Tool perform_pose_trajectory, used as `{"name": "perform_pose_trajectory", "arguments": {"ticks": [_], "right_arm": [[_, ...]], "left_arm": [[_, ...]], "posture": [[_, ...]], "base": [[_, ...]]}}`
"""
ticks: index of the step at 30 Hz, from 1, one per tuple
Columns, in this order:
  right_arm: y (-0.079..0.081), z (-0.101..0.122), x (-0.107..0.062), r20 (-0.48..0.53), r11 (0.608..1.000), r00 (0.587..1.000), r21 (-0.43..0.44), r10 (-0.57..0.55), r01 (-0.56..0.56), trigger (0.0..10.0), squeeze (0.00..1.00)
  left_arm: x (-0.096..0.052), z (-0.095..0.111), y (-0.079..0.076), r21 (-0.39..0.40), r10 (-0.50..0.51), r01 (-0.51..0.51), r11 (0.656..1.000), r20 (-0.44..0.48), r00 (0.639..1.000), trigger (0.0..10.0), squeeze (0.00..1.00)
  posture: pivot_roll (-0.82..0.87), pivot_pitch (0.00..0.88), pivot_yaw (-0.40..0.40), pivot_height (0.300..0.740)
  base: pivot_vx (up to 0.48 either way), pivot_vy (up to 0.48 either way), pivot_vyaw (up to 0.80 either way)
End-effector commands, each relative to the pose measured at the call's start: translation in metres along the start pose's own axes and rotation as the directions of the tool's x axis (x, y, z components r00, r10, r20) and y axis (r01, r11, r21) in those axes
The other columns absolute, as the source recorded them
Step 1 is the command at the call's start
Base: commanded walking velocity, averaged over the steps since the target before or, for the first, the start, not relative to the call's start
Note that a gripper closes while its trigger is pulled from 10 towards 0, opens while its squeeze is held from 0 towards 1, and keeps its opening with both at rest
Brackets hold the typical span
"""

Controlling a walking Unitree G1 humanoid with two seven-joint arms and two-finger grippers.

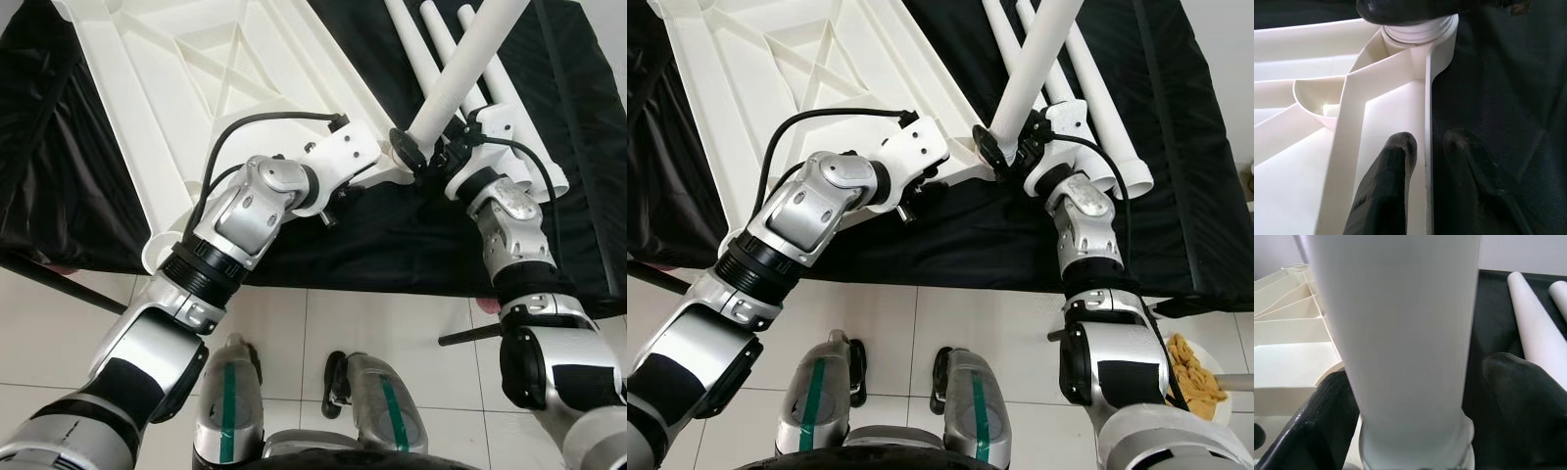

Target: Building children table

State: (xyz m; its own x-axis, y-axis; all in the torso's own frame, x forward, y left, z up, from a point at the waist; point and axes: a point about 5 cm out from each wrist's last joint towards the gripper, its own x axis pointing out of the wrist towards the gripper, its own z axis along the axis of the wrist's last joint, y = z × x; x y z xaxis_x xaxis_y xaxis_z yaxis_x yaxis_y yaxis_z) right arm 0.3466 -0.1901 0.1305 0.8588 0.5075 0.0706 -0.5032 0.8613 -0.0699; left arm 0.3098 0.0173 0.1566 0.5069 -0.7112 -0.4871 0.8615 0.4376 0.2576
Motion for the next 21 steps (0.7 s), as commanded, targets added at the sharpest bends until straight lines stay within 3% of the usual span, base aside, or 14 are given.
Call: {"name": "perform_pose_trajectory", "arguments": {"ticks": [1,17,18,19,20,21], "right_arm": [[-0.0020,-0.0003,-0.0005,-0.007,1.000,1.000,-0.015,0.012,-0.012,10.0,0.00],[-0.0101,0.0008,-0.0015,-0.019,0.999,1.000,-0.037,0.021,-0.022,10.0,0.00],[-0.0107,0.0012,-0.0017,-0.015,0.999,1.000,-0.037,0.025,-0.025,7.1,0.00],[-0.0106,0.0014,-0.0018,-0.010,0.999,0.999,-0.035,0.034,-0.035,2.0,0.00],[-0.0106,0.0014,-0.0018,-0.010,0.999,0.999,-0.035,0.034,-0.035,2.0,0.00],[-0.0105,0.0015,-0.0020,-0.006,0.999,0.999,-0.032,0.040,-0.041,0.0,0.00]], "left_arm": [[-0.0005,-0.0004,-0.0014,-0.007,0.000,0.000,1.000,-0.002,1.000,10.0,0.00],[0.0005,0.0016,-0.0008,0.001,-0.002,0.002,1.000,0.002,1.000,10.0,0.00],[0.0006,0.0019,-0.0008,0.000,-0.002,0.002,1.000,0.003,1.000,10.0,0.00],[0.0007,0.0020,-0.0008,-0.001,-0.001,0.001,1.000,0.004,1.000,10.0,0.00],[0.0007,0.0020,-0.0008,-0.001,-0.001,0.001,1.000,0.004,1.000,10.0,0.00],[0.0007,0.0021,-0.0006,0.000,0.000,0.000,1.000,0.004,1.000,10.0,0.00]], "posture": [[0.06,0.034,-0.041,0.740],[0.05,0.028,-0.040,0.740],[0.05,0.027,-0.042,0.740],[0.05,0.026,-0.042,0.740],[0.05,0.026,-0.042,0.740],[0.05,0.026,-0.043,0.740]], "base": [[0.000,0.000,0.00],[0.000,0.000,0.00],[0.000,0.000,0.00],[0.000,0.000,0.00],[0.000,0.000,0.00],[0.000,0.000,0.00]]}}
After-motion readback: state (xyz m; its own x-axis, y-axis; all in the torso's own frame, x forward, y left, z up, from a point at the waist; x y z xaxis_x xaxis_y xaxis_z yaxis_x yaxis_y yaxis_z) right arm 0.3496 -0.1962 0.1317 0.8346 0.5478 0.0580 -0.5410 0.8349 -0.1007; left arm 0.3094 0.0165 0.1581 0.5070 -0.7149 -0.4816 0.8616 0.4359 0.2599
